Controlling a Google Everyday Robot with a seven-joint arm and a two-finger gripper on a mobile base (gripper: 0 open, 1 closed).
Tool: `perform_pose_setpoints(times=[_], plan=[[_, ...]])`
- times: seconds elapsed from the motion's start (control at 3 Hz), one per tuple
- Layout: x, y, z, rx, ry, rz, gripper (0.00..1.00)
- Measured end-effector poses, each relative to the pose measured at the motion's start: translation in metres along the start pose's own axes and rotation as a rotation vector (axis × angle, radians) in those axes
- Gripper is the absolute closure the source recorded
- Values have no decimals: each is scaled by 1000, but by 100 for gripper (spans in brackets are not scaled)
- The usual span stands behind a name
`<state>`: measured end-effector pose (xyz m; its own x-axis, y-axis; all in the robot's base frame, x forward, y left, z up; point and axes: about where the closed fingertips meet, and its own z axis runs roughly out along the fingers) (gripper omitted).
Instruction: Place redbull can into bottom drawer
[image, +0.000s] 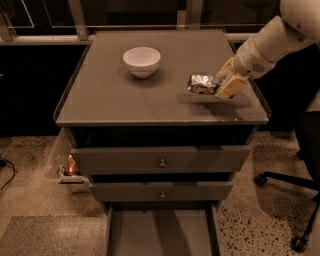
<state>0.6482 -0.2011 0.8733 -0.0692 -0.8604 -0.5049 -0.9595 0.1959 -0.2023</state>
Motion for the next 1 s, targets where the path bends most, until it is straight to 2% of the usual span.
perform_pose_setpoints(times=[0.33,0.67,1.0], plan=[[-7,43,-31,0,-46,-42,100],[0,87,-48,18,-66,-50,100],[13,134,-56,61,-58,-41,100]])
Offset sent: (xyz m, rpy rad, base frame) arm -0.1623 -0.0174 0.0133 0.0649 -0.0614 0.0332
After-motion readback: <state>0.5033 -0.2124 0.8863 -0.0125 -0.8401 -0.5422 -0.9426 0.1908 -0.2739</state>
